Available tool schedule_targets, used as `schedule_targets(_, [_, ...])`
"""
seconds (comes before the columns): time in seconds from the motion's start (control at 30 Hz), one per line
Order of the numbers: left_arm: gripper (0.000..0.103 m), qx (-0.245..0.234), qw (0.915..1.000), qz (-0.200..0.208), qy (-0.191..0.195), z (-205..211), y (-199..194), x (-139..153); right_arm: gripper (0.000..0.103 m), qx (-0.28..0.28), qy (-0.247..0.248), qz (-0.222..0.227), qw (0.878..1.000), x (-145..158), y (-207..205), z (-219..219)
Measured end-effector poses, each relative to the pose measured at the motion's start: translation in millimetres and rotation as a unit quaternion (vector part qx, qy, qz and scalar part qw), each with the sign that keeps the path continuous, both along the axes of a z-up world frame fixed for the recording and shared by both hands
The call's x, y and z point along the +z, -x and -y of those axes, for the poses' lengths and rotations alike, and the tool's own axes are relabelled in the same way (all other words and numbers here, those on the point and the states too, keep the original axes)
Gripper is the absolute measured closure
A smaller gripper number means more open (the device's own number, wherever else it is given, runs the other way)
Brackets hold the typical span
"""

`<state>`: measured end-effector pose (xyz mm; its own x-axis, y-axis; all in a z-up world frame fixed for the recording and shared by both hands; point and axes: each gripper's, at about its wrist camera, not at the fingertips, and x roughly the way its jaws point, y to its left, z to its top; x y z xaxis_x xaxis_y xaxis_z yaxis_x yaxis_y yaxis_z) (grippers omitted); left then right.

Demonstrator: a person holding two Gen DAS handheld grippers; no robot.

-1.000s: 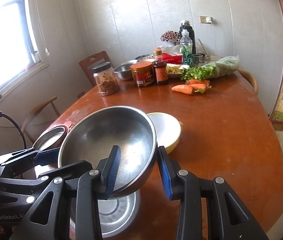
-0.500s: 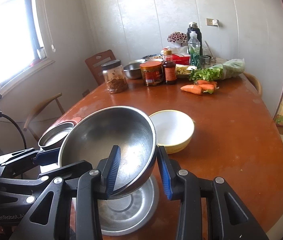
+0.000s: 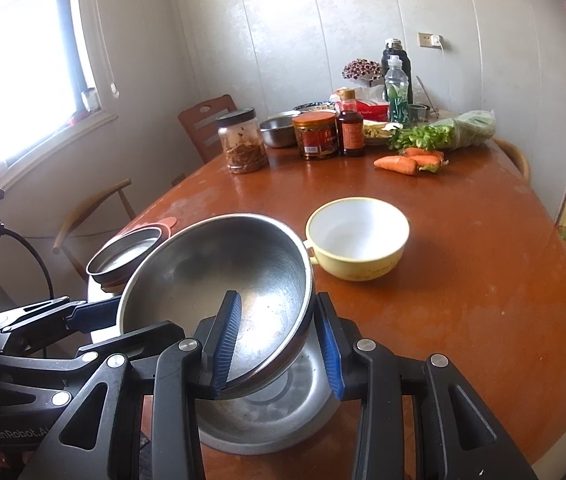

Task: Organize plates and bowls
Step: 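Lower the mixing bowl into the steel basin and open the right gripper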

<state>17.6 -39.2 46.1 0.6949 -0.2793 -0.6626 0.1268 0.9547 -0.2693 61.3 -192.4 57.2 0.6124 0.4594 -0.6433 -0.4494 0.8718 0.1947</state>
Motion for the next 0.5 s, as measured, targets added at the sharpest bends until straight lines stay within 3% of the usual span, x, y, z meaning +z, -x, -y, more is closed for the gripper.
schedule_targets(0.5, [0.049, -0.005, 0.9998, -0.016, 0.007, -0.1, 4.5, -17.9, 0.063, -0.002, 0.006, -0.009, 1.000, -16.7, 9.0, -1.9])
